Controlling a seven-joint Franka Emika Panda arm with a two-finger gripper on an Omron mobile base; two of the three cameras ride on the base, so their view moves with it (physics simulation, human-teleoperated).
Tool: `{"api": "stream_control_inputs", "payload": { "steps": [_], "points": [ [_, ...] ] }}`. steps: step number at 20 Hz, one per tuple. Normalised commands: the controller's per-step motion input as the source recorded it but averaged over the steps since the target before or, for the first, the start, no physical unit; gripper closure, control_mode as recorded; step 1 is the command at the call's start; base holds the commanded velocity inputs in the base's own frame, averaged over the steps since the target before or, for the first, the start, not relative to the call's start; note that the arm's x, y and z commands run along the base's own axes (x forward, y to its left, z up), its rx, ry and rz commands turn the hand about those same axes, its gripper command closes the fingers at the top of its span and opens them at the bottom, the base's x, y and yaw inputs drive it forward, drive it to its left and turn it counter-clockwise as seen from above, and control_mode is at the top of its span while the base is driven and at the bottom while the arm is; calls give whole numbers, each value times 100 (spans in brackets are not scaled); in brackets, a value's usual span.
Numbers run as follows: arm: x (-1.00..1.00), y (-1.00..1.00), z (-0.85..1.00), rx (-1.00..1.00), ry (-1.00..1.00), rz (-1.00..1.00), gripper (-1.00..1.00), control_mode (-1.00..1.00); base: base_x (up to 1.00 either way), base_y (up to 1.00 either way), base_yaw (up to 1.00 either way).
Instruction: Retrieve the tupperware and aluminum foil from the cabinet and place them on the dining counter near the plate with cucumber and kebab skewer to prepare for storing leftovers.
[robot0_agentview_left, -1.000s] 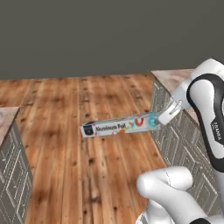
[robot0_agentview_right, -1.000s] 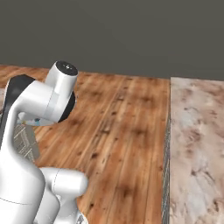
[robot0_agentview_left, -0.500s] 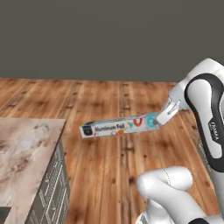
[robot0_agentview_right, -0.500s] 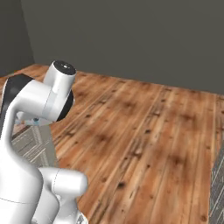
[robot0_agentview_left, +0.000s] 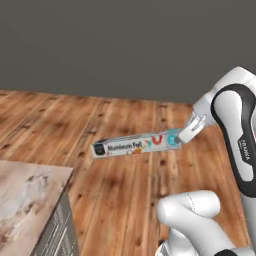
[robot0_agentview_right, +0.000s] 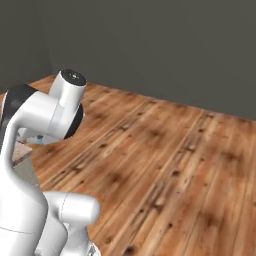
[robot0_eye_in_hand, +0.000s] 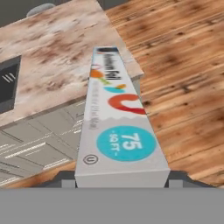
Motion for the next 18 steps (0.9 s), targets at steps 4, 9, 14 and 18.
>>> {"api": "stream_control_inputs", "payload": {
  "steps": [4, 9, 14, 18],
  "points": [
    [0, 0, 0, 0, 0, 0, 100, 100, 100, -16, 36],
    [0, 0, 0, 0, 0, 0, 100, 100, 100, -20, 56],
    [0, 0, 0, 0, 0, 0, 100, 100, 100, -26, 68],
    [0, 0, 0, 0, 0, 0, 100, 100, 100, -29, 72]
  ]
}}
